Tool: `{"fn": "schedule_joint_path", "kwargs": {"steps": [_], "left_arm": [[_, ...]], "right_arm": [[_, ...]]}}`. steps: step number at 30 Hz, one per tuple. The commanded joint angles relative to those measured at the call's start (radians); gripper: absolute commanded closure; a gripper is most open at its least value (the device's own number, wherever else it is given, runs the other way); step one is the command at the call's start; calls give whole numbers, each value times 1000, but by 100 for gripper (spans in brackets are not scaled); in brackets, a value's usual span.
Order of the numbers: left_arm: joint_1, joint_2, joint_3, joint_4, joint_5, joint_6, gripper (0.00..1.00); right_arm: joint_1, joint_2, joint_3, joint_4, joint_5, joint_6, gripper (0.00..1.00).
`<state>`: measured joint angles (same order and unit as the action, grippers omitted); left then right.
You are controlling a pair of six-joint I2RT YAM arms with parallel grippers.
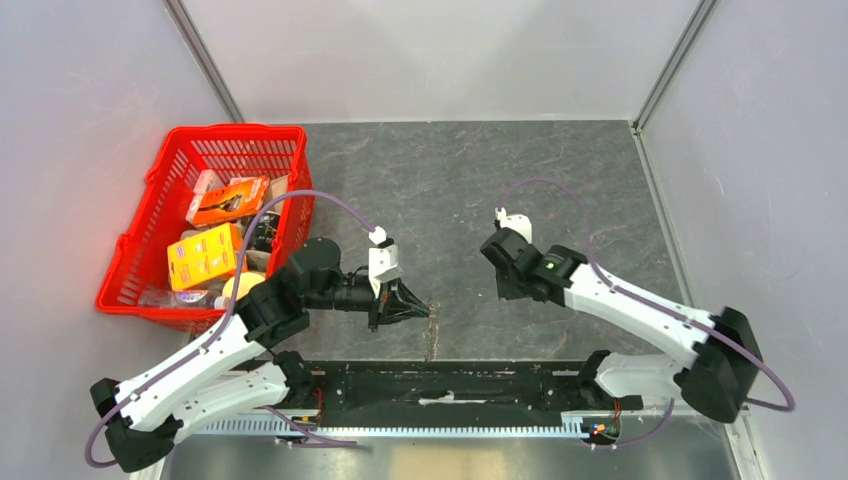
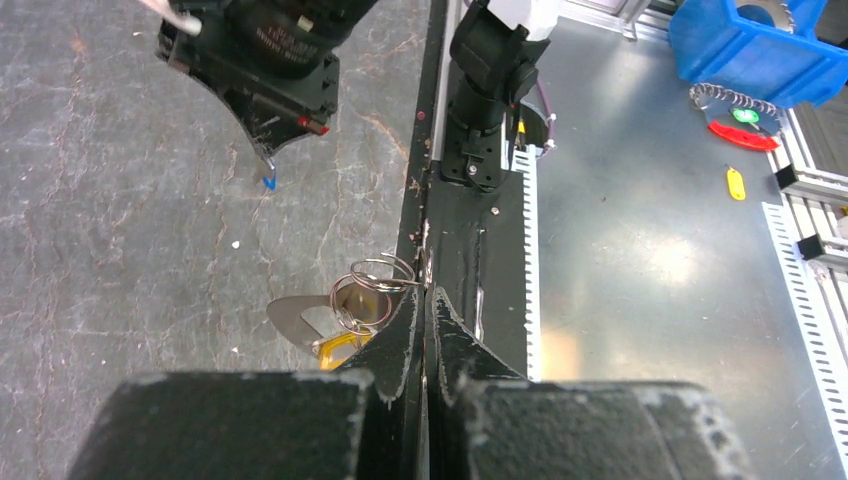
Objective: Put the keys on the keyring
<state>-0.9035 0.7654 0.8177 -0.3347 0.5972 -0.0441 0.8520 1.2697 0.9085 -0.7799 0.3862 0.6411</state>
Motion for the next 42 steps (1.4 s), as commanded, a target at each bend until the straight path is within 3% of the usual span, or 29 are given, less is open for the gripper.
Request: {"fn": "schedule_joint_path", "kwargs": {"steps": [1, 7, 17, 29, 42], "left_arm": [[2, -6, 2, 80, 75, 0, 98], [2, 9, 5, 124, 161, -25, 98], [2, 39, 26, 176, 285, -68, 98], [2, 109, 39, 315, 523, -180, 98], [0, 131, 9, 529, 650, -296, 98]], "right_arm": [[3, -147, 69, -61, -132, -72, 100], [2, -313, 139, -107, -423, -245, 100], [4, -410, 243, -185, -676, -398, 100], [4, -375, 403, -240, -876, -530, 100], [5, -259, 514, -190, -1121, -629, 100]]}}
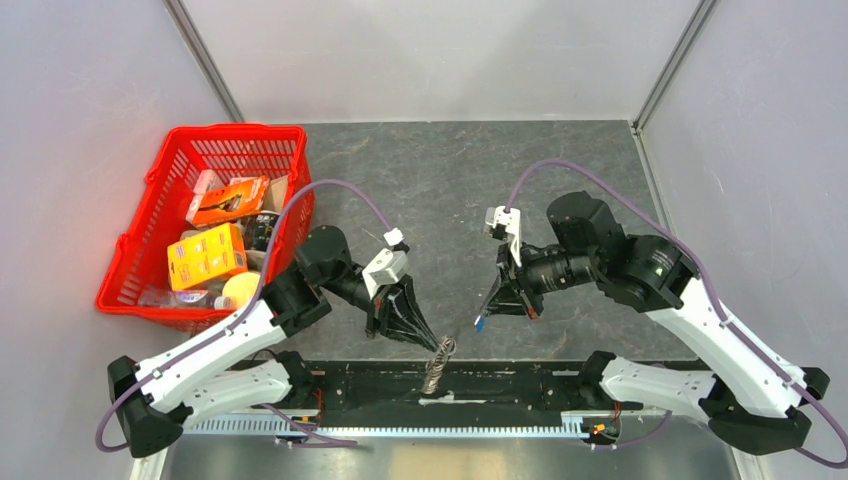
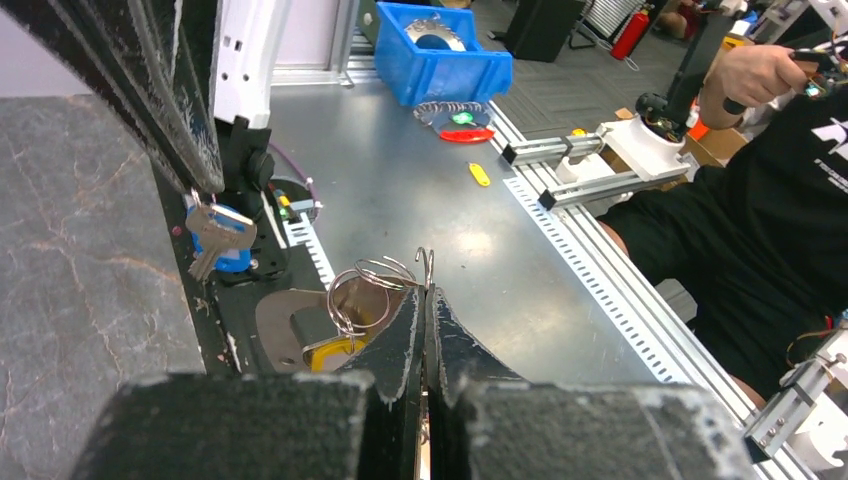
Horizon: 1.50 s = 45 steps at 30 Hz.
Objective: Put the keys on the keyring
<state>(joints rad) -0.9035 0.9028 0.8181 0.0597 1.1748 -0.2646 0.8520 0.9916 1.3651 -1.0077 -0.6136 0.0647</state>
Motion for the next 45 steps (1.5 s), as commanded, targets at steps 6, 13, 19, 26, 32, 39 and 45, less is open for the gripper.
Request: {"fn": "schedule_joint_path", "kwargs": {"steps": [6, 13, 19, 26, 32, 39, 45], "left_arm": [[0, 14, 7, 158, 83, -77, 98], [0, 31, 15, 160, 69, -78, 98], [0, 32, 16, 159, 45, -70, 98], [0, 44, 19, 155, 39, -70, 98], [0, 37, 19, 143, 31, -60, 98], [0, 21, 16, 129, 28, -49, 98], [0, 18, 18, 109, 20, -34, 98]], "right_arm": [[8, 45, 90, 63, -202, -55, 100], [34, 61, 104, 108, -252, -50, 100], [76, 80, 80, 141, -229, -30, 100], [147, 103, 61, 171, -173, -22, 100], [193, 120, 68, 181, -135, -19, 100], [221, 130, 62, 192, -98, -20, 100], [234, 130, 60, 198, -109, -25, 100]]}}
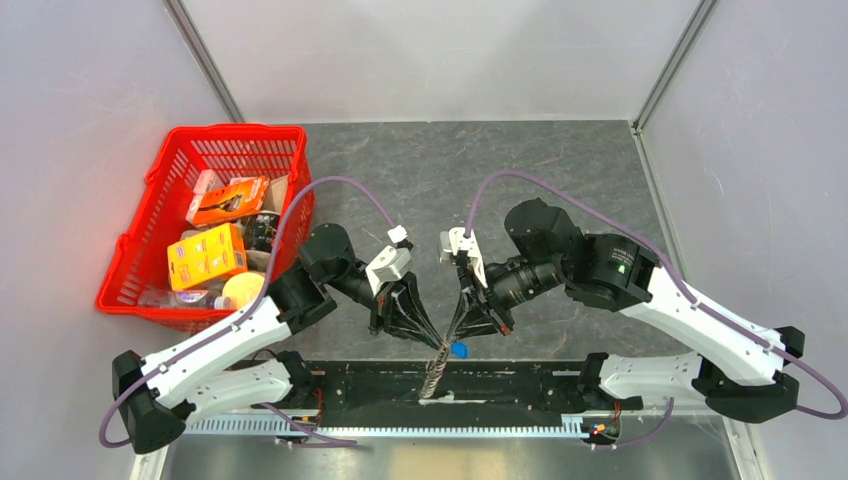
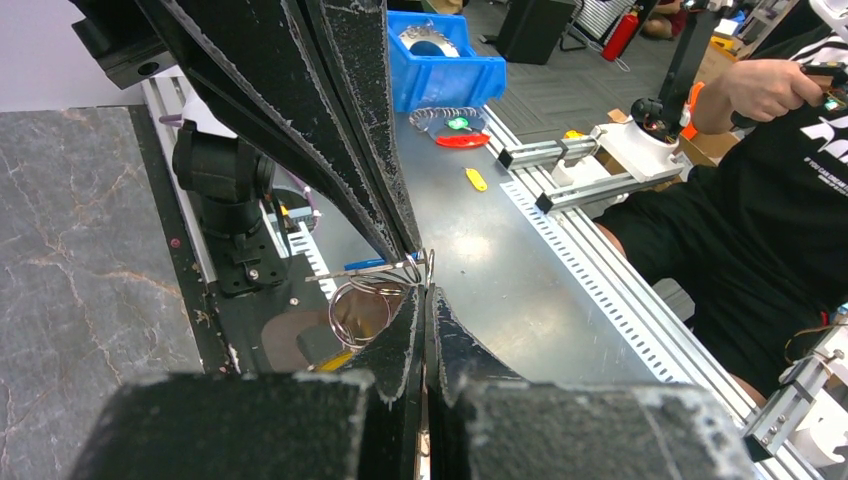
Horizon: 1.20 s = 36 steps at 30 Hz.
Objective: Put the keys on the keyring
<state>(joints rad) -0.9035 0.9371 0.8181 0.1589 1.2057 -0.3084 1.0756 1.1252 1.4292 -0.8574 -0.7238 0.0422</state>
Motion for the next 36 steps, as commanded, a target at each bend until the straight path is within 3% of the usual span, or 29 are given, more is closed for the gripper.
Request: {"fn": "schedule_joint_path", "kwargs": {"steps": [1, 25, 36], "left_arm": [[0, -16, 18, 10, -10, 9, 98], [0, -32, 19, 14, -69, 7, 98], [0, -62, -41, 210, -206, -137, 98]], "right_arm": [[11, -7, -5, 50, -3, -2, 100], [33, -85, -61, 58, -25, -29, 100], [43, -127, -97, 89, 16, -8, 100]]}}
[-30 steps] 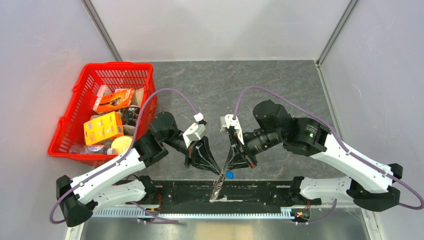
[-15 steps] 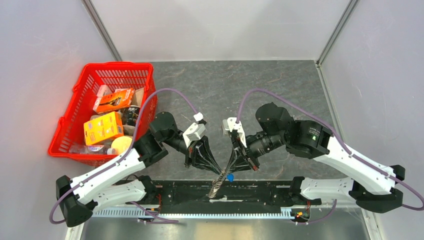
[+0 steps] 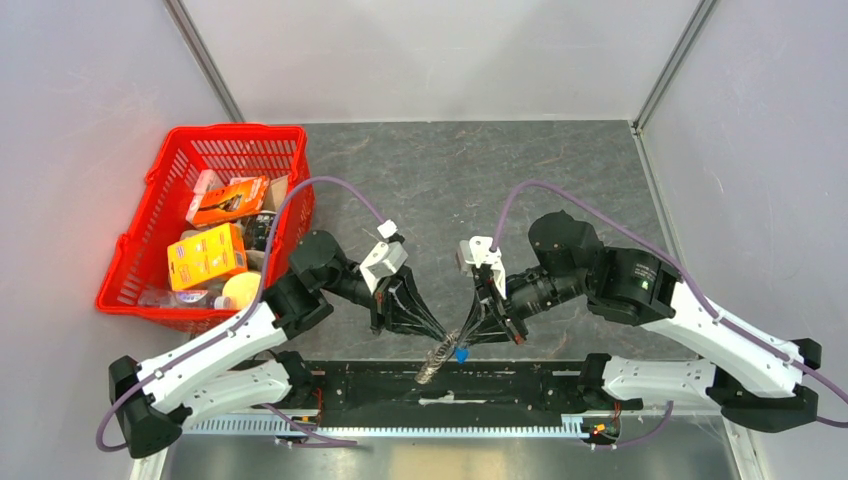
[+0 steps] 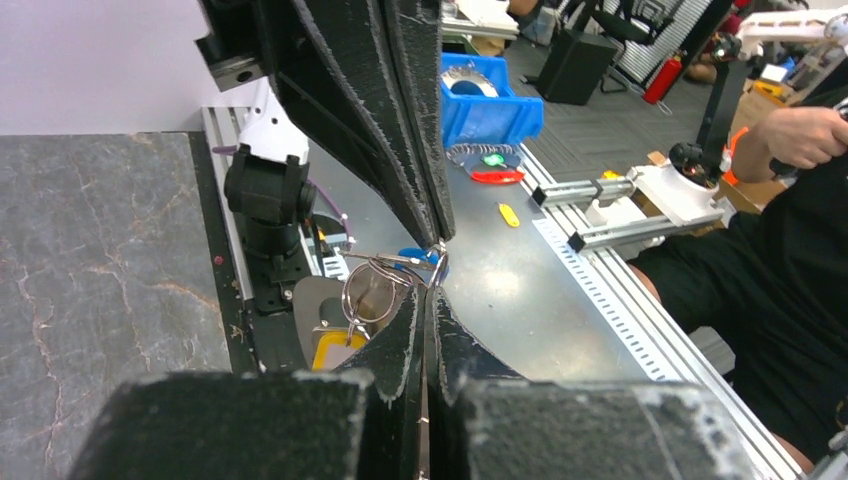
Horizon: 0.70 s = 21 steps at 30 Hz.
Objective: Put the keys on the keyring
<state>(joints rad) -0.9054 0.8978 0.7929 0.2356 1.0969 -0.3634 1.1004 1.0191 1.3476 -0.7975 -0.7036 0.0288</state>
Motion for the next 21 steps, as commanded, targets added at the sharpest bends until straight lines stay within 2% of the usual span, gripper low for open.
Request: {"fn": "schedule_joint_path", "kwargs": {"steps": [1, 8, 21], "left_arm": [[2, -24, -26, 161, -110, -104, 98], [2, -28, -87, 351, -184, -237, 98], [2, -65, -98, 354, -236, -254, 98]], "right_arm": [[19, -21, -17, 33, -1, 8, 100], [45, -10, -27, 42, 33, 7, 100], [76, -40, -61, 5, 179, 11, 100]]}}
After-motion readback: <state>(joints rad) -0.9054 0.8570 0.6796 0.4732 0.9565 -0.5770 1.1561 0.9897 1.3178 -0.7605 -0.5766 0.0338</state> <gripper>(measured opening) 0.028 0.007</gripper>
